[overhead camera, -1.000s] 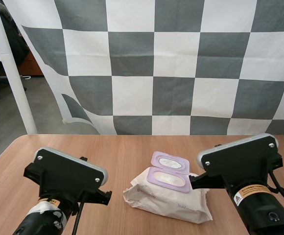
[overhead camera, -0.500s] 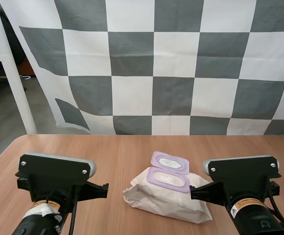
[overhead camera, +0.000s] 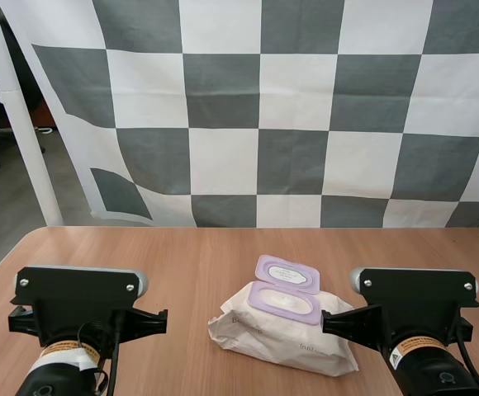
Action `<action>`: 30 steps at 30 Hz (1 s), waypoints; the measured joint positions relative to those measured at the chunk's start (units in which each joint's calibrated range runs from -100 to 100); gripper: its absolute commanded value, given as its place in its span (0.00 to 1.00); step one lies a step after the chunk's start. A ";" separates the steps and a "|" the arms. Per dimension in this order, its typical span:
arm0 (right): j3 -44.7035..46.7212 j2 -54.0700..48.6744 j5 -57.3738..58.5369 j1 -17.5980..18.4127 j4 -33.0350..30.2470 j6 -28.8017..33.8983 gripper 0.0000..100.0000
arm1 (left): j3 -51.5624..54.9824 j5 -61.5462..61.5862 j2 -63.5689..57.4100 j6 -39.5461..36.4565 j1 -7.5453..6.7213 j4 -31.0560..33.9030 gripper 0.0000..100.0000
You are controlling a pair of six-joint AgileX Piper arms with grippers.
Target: Open the wet wipes lid
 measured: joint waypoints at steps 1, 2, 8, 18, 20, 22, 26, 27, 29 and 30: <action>0.00 0.00 0.14 0.00 0.00 0.00 0.00 | 0.00 0.00 0.00 -1.57 0.40 0.69 0.00; 0.00 0.00 0.14 0.00 0.00 0.12 0.00 | 0.00 0.00 0.00 -3.16 0.68 1.09 0.00; 0.00 0.00 0.14 0.00 0.08 0.49 0.00 | 0.00 -0.40 0.00 -11.09 0.86 1.23 0.00; 0.00 0.00 -0.01 0.00 0.08 0.49 0.00 | 0.00 -0.92 0.00 -12.29 0.86 1.23 0.00; 0.00 0.00 -0.01 0.00 0.08 0.49 0.00 | 0.00 -0.92 0.00 -12.29 0.86 1.23 0.00; 0.00 0.00 -0.17 0.00 0.08 0.49 0.00 | 0.00 -0.92 0.00 -12.29 0.86 1.23 0.00; 0.00 0.00 -0.17 0.00 0.08 0.49 0.00 | 0.00 -0.92 0.00 -12.29 0.86 1.23 0.00; 0.00 0.00 -0.17 0.00 0.08 0.49 0.00 | 0.00 -0.92 0.00 -12.29 0.86 1.23 0.00; 0.00 0.00 -0.17 0.00 0.08 0.49 0.00 | 0.00 -0.92 0.00 -12.29 0.65 1.23 0.00; 0.00 0.00 -0.17 0.09 0.08 0.49 0.00 | 0.00 -0.92 0.00 -12.29 0.23 1.23 0.00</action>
